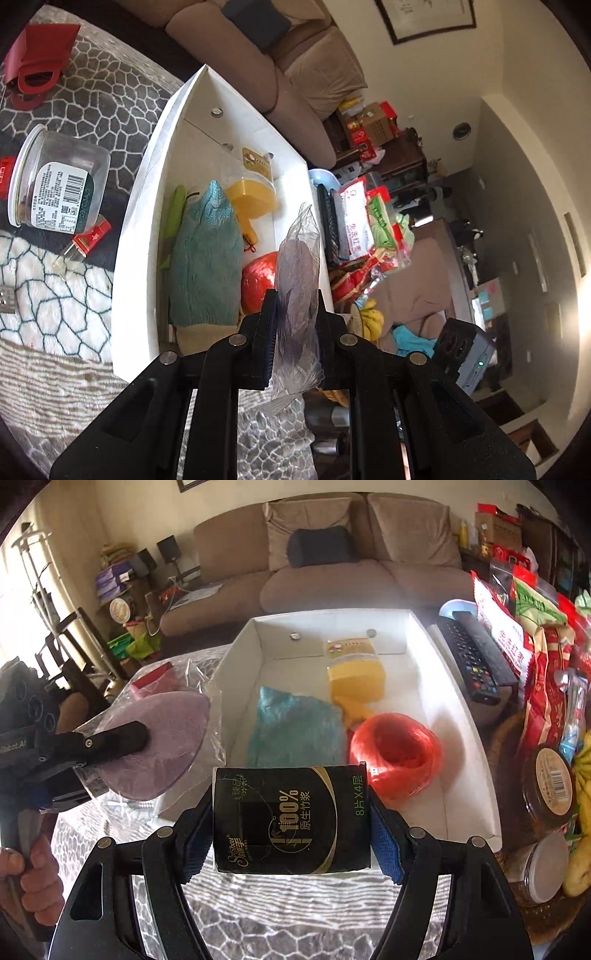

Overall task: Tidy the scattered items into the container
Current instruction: 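Carry the sponge into the white box with the left tool while the right carries the pack, then lower the black tissue pack into the white box and open the right tool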

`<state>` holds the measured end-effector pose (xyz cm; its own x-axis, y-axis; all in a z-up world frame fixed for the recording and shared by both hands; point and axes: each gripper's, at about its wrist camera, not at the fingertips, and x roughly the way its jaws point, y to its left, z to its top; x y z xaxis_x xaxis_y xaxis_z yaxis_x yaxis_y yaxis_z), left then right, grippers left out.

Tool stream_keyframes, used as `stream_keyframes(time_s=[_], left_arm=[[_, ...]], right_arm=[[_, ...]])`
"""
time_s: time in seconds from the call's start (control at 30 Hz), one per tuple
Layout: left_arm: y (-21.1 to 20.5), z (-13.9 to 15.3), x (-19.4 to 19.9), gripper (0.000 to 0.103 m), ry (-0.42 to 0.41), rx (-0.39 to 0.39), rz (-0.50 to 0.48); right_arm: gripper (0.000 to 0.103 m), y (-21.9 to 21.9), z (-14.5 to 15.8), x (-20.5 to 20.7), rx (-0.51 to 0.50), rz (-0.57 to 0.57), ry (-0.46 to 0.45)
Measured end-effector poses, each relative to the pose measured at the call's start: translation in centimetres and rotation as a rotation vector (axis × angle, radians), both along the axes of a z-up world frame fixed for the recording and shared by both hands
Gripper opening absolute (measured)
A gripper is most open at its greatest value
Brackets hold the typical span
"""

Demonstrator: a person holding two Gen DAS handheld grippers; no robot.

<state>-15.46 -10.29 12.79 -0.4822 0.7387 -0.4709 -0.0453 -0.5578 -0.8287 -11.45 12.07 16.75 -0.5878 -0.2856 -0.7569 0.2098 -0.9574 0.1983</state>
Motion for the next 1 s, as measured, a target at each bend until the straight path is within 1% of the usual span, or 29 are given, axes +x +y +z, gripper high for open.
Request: stream_keyframes(time_s=[0.07, 0.17, 0.3, 0.37, 0.4, 0.43, 0.47, 0.53, 0.67, 0.77, 0.83, 0.9, 1.0], left_arm=[[1.0, -0.9, -0.5, 0.014, 0.0, -0.025, 0.032], [1.9, -1.9, -1.1, 0.014, 0.021, -0.092, 0.07], [2.8, -2.6, -1.8, 0.015, 0.03, -0.178, 0.081], [3.0, -2.6, -2.0, 0.024, 0.042, -0.217, 0.077], [3.1, -2.3, -2.0, 0.024, 0.052, -0.238, 0.075], [3.2, -2.1, -1.9, 0.029, 0.063, -0.263, 0.079], [3.2, -1.7, -1.8, 0.036, 0.075, -0.28, 0.081], [3.2, -1.1, -1.8, 0.042, 0.097, -0.285, 0.082], [3.0, 0.1, -1.7, 0.042, 0.122, -0.293, 0.08], [2.5, 1.2, -1.4, 0.045, 0.144, -0.286, 0.087], [2.3, 1.9, -1.3, 0.049, 0.156, -0.292, 0.091], [2.2, 2.3, -1.1, 0.05, 0.17, -0.301, 0.089], [2.0, 2.4, -1.0, 0.05, 0.159, -0.306, 0.081]], right_arm=[[0.076, 0.5, -0.6, -0.9, -0.013, -0.001, -0.007], [0.076, 0.0, -1.7, -2.1, -0.01, 0.019, -0.022], [0.076, -1.0, -3.3, -3.6, -0.003, 0.047, -0.041], [0.076, -1.4, -4.2, -4.1, -0.007, 0.051, -0.055], [0.076, -1.5, -4.7, -4.3, -0.011, 0.054, -0.061], [0.076, -1.7, -5.1, -4.5, -0.013, 0.059, -0.068], [0.076, -2.0, -5.5, -4.5, -0.013, 0.064, -0.072], [0.076, -2.4, -6.3, -4.5, -0.005, 0.07, -0.081], [0.076, -3.0, -7.7, -4.4, 0.011, 0.071, -0.105], [0.077, -3.0, -8.4, -4.3, 0.019, 0.069, -0.127], [0.077, -2.9, -8.5, -4.2, 0.02, 0.062, -0.13], [0.077, -2.6, -8.4, -4.0, 0.023, 0.046, -0.124], [0.077, -2.4, -8.0, -4.0, 0.018, 0.034, -0.125]])
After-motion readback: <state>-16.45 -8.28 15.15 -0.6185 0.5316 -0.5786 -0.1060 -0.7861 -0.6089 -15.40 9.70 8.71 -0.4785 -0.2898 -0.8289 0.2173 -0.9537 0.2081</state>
